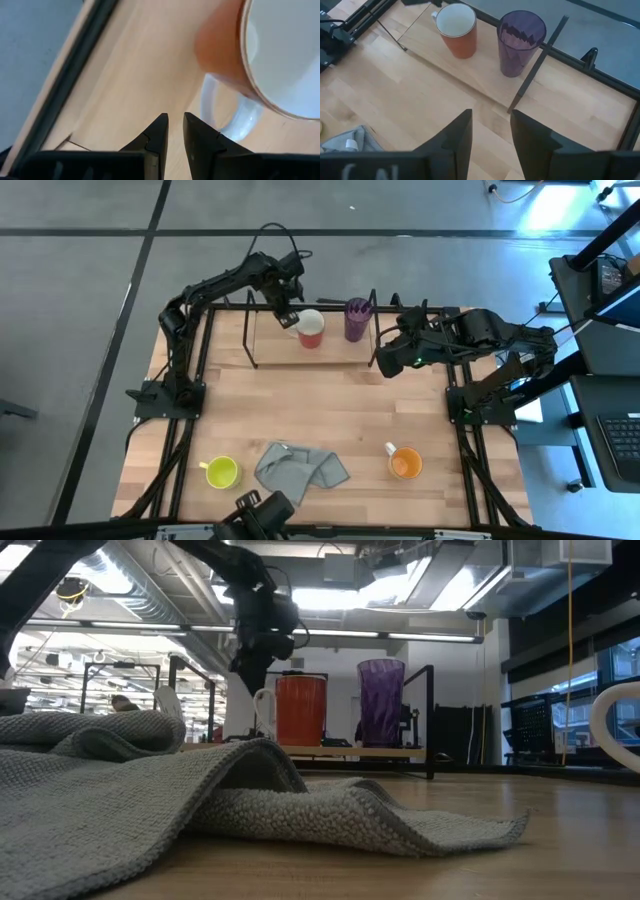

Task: Stack small to large cups/mugs on shelf
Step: Put the orange mug on the shelf

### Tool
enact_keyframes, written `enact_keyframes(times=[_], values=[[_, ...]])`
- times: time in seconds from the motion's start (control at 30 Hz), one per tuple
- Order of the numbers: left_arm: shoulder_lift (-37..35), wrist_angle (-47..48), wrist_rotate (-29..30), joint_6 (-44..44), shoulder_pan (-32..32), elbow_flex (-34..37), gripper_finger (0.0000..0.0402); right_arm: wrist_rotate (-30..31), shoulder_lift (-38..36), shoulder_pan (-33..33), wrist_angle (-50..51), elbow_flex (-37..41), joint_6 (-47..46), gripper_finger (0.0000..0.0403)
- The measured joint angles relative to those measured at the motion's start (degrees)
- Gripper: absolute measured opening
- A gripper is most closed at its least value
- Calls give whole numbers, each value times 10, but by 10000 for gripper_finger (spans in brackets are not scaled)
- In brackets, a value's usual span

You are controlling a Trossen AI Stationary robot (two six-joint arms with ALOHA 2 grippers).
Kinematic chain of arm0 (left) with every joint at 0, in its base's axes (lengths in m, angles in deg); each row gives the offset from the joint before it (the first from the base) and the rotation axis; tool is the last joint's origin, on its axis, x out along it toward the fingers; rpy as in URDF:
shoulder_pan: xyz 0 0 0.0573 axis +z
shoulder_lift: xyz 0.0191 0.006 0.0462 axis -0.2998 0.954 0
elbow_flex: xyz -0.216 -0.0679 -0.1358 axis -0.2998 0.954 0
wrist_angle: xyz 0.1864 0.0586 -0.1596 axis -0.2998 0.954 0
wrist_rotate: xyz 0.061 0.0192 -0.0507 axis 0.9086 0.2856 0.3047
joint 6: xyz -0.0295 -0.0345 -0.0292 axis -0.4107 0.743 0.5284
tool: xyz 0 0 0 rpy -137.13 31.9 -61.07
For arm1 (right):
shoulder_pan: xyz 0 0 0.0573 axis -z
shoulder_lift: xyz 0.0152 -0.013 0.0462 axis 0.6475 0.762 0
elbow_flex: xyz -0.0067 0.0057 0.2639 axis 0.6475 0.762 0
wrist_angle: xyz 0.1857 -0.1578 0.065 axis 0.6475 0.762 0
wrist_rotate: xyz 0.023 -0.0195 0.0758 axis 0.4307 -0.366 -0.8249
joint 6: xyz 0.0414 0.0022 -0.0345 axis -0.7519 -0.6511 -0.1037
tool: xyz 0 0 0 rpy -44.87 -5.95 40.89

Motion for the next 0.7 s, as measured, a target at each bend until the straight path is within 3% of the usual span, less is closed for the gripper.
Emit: enact_keyframes(times=[0.7], values=[[0, -78, -67, 22, -39, 26, 53, -3, 0, 0, 0, 0, -5, 136]])
